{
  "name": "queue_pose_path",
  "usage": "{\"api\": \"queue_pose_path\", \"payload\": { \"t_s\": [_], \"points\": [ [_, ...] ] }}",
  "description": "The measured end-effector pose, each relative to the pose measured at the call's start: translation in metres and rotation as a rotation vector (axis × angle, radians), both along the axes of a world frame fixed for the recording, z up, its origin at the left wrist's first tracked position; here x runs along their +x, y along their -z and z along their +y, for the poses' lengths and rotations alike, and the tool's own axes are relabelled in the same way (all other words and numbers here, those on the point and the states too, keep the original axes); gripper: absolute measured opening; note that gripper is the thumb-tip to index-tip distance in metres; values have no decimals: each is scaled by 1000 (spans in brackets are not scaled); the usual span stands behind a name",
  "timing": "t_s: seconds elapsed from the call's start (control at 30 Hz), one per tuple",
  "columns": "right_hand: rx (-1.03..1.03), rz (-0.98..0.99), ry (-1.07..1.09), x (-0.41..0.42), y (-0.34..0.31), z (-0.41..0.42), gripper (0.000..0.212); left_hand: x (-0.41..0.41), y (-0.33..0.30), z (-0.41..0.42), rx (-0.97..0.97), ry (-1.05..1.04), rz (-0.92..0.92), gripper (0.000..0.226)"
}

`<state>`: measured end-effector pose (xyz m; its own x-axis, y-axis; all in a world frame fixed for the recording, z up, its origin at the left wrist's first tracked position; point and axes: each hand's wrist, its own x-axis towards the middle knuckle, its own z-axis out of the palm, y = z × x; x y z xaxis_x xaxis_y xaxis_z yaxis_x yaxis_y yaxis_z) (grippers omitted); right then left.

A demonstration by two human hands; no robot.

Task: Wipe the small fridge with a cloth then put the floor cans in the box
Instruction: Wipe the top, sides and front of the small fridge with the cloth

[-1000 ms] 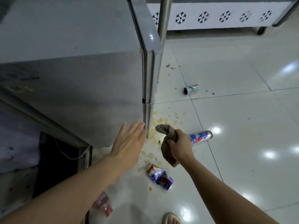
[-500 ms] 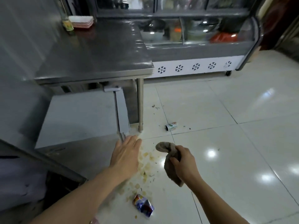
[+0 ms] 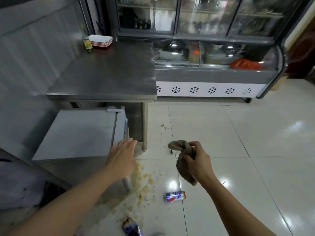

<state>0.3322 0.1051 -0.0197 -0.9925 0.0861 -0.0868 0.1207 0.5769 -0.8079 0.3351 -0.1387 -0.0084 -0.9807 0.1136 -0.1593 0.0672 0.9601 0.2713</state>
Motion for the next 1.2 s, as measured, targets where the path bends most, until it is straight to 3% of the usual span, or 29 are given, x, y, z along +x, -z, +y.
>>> {"api": "queue_pose_path", "payload": {
  "t_s": [0.57,0.7,0.93,1.1,1.2],
  "points": [
    [189,-26,-487,-235,-14,2,25,-150,18,29,65,-378,-41,68],
    [212,2,-674,-273,-15,-27,25,-156,15,21,78,-553,12,57],
    [167,50,-1030,-321,-2,-78,26,-146,20,40,102,-950,-44,71],
    [117,26,-1156,-325,10,-94,44,-122,17,76,97,-1226,29,77],
    [99,35,-1197,-314,23,-101,36,-109,21,90,84,-1309,40,80]
  ]
}}
